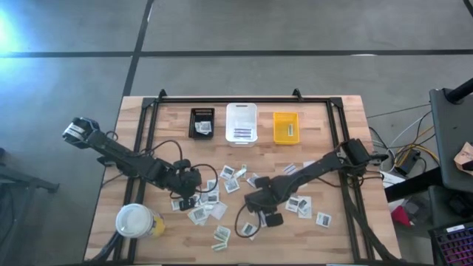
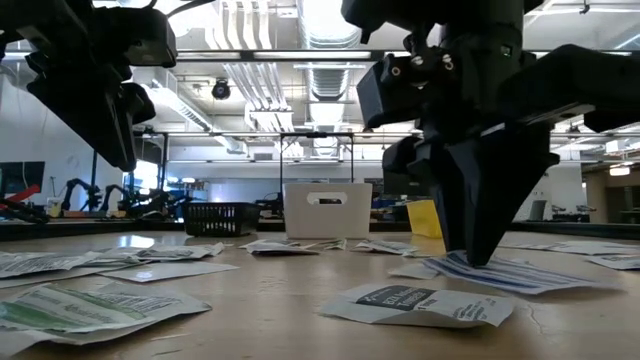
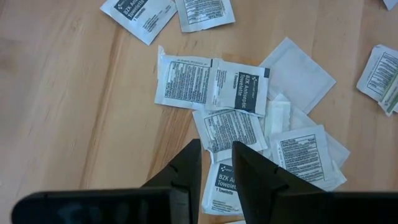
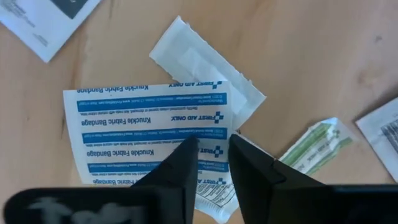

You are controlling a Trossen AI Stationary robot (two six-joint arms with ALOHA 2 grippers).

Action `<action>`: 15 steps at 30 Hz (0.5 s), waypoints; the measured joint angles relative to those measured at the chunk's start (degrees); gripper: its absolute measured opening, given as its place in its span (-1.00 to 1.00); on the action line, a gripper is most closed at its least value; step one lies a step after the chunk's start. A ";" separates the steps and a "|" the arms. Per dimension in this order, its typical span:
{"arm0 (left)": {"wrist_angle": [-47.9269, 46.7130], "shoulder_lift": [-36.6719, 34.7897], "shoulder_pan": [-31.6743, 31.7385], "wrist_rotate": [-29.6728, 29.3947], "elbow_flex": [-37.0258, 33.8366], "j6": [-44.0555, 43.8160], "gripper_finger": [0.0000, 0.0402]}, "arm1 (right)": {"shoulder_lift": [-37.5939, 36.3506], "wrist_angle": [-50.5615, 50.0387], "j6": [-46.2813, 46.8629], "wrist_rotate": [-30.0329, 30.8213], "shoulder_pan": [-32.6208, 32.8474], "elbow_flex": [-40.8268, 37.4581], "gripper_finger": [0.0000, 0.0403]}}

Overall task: Pick & Place First Aid Supplies
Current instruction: Put the blue bandage into the white bin

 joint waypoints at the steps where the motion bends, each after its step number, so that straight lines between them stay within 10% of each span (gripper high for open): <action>1: 0.01 0.00 0.00 0.00 -0.01 0.00 -0.59 | 0.00 -0.01 0.03 0.01 -0.09 0.00 -0.64; 15: 0.00 0.00 0.00 0.00 -0.01 0.00 -0.59 | -1.47 -0.68 -0.61 0.49 -0.36 0.22 -0.87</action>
